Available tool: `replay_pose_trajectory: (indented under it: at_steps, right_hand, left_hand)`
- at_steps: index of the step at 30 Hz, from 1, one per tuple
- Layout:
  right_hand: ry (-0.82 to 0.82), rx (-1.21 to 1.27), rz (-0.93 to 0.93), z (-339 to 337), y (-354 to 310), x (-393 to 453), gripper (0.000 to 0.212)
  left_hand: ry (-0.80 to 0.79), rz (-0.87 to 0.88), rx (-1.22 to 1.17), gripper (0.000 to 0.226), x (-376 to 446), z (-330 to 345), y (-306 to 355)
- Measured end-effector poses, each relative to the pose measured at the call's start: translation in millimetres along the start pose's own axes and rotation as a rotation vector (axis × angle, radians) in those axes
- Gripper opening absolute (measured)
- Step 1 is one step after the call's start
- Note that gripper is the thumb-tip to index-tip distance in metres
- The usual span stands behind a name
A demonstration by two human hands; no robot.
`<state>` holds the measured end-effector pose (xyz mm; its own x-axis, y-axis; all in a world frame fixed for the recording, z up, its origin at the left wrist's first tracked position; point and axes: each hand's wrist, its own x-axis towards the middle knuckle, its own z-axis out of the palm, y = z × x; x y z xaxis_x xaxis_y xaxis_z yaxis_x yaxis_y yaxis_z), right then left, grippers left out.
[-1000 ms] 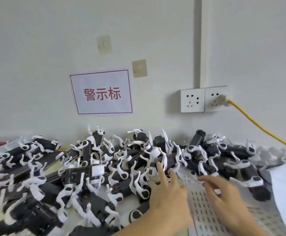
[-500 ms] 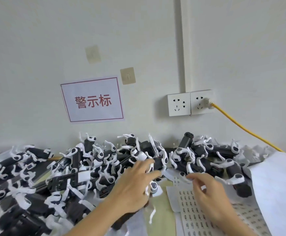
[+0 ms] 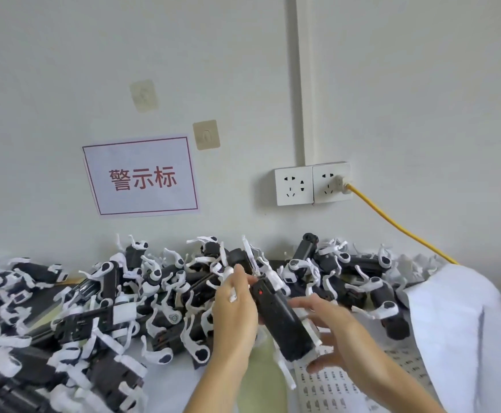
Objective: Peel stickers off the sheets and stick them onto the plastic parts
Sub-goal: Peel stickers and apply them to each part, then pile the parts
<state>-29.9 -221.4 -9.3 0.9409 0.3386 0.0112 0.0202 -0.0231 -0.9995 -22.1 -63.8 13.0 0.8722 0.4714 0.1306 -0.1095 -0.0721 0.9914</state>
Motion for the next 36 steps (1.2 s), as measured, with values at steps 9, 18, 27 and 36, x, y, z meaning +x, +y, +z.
replay_pose_trajectory:
  at_steps: [9,18,27,36]
  right_hand:
    - [0.224,0.136,0.0,15,1,7,0.024]
    - [0.346,-0.503,0.181,-9,-1,5,0.019]
    - [0.102,-1.236,0.402,-20,7,-3,0.058]
    - [0.113,-1.187,0.476,-11,2,-4,0.065]
  left_hand:
    - [-0.758,0.266,-0.092,0.042,-8,4,0]
    - [-0.548,0.437,0.281,0.016,-2,-12,-2]
    - [-0.767,0.194,1.081,0.052,-3,-22,-7]
    - [-0.579,0.193,1.338,0.075,-4,-27,-2]
